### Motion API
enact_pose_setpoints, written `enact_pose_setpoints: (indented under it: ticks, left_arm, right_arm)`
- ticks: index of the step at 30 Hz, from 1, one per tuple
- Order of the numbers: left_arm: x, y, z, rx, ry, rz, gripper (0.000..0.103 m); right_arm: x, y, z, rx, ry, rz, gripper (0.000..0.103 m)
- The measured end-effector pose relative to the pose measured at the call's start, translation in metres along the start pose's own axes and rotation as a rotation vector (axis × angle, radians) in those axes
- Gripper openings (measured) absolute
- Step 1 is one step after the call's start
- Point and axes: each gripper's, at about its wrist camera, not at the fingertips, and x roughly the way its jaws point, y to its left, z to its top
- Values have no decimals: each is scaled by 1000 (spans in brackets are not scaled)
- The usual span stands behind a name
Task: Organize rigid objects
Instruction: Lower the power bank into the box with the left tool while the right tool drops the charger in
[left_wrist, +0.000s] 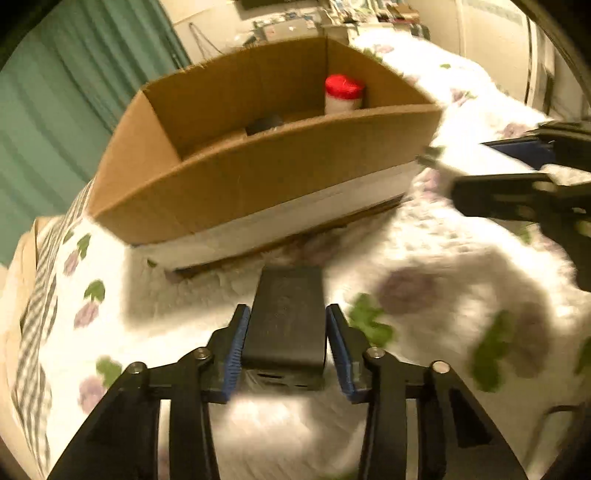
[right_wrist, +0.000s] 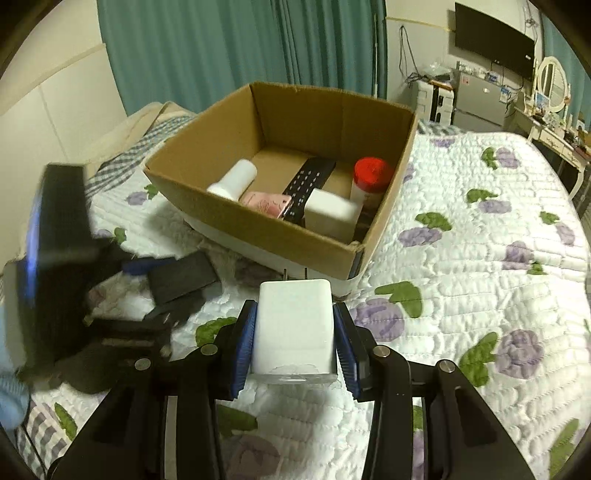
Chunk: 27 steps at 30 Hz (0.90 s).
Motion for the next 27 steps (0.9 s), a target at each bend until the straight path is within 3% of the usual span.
enact_pose_setpoints:
  ticks: [9, 16, 21, 27]
  left_arm:
    - [-75, 2, -2, -139, -107, -36, 39]
    - [-107, 27, 59, -215, -252, 9, 39]
    - [-94, 55, 105, -257, -294, 69, 39]
    - [-44, 57, 138, -249, -254, 111, 39]
  right_arm:
    - [-38, 5, 7, 2, -76, -9, 40]
    - [-60, -2, 53, -31, -189, -38, 40]
    - [-53, -12, 87, -41, -233, -50, 40]
    - [-28, -22, 117, -52, -248, -56, 40]
